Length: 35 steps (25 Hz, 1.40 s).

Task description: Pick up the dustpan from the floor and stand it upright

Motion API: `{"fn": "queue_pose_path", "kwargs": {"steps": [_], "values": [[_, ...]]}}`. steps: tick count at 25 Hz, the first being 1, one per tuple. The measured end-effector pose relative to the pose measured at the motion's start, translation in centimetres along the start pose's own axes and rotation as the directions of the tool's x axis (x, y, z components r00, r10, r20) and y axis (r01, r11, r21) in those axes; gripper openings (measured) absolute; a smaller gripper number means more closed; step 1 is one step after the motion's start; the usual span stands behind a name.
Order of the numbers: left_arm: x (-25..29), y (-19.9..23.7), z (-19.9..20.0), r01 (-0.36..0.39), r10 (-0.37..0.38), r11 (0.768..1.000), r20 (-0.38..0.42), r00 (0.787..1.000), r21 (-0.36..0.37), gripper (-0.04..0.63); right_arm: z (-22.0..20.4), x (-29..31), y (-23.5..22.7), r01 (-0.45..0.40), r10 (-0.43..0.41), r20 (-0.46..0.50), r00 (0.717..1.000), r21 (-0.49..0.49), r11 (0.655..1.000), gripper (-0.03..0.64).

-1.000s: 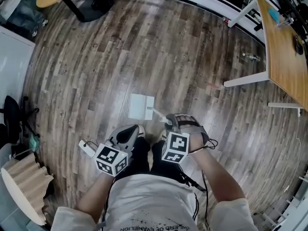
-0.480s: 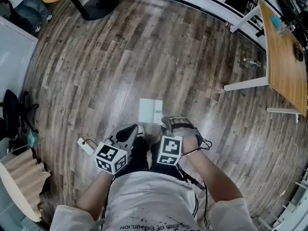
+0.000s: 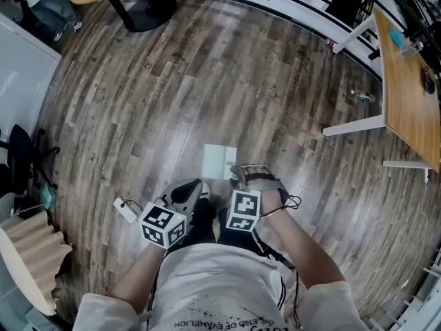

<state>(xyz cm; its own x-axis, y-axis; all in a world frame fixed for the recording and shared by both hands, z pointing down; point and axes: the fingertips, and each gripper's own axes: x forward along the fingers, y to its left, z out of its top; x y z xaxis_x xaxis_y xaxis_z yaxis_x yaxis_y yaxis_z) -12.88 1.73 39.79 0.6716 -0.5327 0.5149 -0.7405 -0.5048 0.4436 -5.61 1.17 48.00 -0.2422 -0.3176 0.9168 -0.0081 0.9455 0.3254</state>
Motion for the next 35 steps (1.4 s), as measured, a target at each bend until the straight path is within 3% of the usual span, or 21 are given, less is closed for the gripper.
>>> {"fn": "queue_pose_path", "kwargs": {"steps": [8,17,20,29,35], "values": [[-0.7,-0.4,-0.1,0.001,-0.001,1.0,-0.001,1.0,-0.007,0.023,-1.0,-0.5,0.1,0.01,-0.016,0.04,0.999,0.133,0.991,0.153],[-0.6,-0.7,0.3,0.003,-0.003,1.0,0.006,1.0,0.0,0.023,-0.6,-1.0,-0.3,0.002,-0.016,0.075,0.997,0.186,0.983,0.176],[-0.6,-0.9,0.6,-0.001,0.001,1.0,0.011,1.0,0.004,0.023,-0.3,-1.8,-1.0,-0.001,-0.026,0.106,0.994,0.244,0.97,0.181],[-1.2,-1.5,2.9,-0.022,0.019,0.995,0.028,0.999,0.094,0.023,0.2,-6.3,-3.7,-0.053,-0.087,0.241,0.967,0.522,0.851,0.19],[-1.5,-2.3,5.0,-0.053,0.05,0.987,0.024,0.998,0.151,0.023,-0.4,-10.2,-5.1,-0.103,-0.169,0.316,0.933,0.689,0.717,0.189]]}}
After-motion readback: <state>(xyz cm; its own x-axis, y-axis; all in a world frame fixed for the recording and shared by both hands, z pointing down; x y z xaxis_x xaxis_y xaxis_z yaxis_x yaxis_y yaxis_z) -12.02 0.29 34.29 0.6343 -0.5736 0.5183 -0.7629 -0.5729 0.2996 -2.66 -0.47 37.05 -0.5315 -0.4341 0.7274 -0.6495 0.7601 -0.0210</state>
